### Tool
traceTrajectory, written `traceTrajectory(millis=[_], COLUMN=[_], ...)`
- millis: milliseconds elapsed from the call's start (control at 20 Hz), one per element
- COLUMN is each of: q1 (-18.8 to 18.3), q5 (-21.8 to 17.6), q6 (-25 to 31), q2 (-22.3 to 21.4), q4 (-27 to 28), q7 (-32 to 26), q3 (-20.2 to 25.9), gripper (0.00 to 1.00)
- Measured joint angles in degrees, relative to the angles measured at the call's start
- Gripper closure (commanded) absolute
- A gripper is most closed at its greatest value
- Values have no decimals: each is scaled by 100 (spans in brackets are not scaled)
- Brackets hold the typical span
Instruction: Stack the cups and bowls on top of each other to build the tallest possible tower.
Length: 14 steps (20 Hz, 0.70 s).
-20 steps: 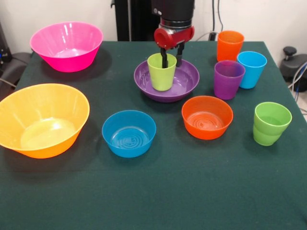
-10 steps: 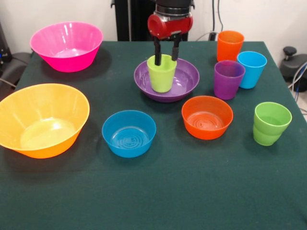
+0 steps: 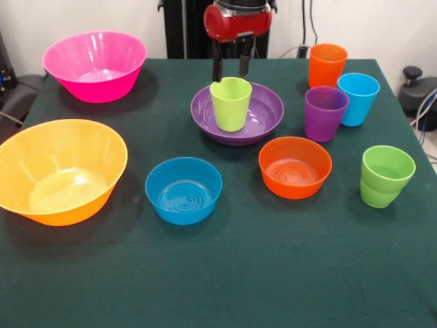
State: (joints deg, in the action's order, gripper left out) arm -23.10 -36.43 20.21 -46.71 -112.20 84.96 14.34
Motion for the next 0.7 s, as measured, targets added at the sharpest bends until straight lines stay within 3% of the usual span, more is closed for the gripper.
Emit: traceTrajectory(millis=[400, 700], q1=[-57, -312], q5=[70, 69], q6=[366, 789], q2=[-44, -101], q4=[-1, 61], q7=[0, 0], q3=[158, 247], gripper=[0, 0])
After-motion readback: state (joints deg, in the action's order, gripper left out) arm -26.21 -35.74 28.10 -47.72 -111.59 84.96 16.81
